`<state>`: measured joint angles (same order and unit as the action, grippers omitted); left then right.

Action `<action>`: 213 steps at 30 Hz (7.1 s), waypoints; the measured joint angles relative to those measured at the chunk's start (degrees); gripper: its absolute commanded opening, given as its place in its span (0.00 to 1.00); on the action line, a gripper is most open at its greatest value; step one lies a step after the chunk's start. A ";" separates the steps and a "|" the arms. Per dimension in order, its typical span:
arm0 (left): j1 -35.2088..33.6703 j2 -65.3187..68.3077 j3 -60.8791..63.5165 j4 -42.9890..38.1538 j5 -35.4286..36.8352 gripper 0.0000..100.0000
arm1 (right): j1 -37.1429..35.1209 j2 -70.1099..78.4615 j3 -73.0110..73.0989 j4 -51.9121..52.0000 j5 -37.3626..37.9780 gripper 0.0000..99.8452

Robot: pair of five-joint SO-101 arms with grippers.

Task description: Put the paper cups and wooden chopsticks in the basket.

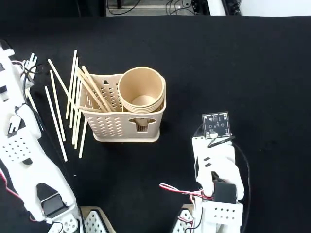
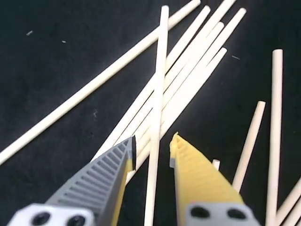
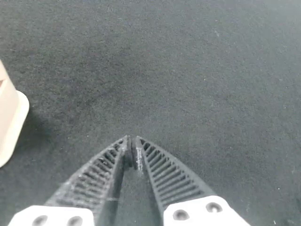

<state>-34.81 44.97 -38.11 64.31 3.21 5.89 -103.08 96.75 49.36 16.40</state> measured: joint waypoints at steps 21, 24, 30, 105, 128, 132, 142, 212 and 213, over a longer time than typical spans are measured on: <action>0.35 14.51 -14.86 5.19 0.00 0.03 | 0.00 0.00 0.00 0.00 0.00 0.03; 0.09 14.86 -17.67 9.49 0.00 0.03 | 0.00 0.00 0.00 0.00 0.00 0.03; 0.18 15.91 -26.20 20.57 0.26 0.03 | 0.00 0.00 0.00 0.00 0.00 0.03; 17.49 -117.71 99.52 -67.25 0.18 0.03 | 0.00 0.00 0.00 0.00 0.00 0.03; 35.87 -125.98 83.43 -49.67 8.18 0.03 | 0.00 0.00 0.00 0.00 0.00 0.03; 35.87 -122.81 83.25 -49.67 11.25 0.03 | 0.00 0.00 0.00 0.00 0.00 0.03; 35.96 -115.60 86.59 -49.67 12.13 0.03 | 0.00 0.00 0.00 0.00 0.00 0.03; 3.96 -82.73 62.68 -5.01 -5.19 0.15 | 0.00 0.00 0.00 0.00 0.00 0.03; 2.46 -79.47 61.54 -5.01 -6.42 0.15 | 0.00 0.00 0.00 0.00 0.00 0.03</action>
<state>-32.35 -34.51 23.43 59.30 -3.21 5.89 -103.08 96.75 49.36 16.40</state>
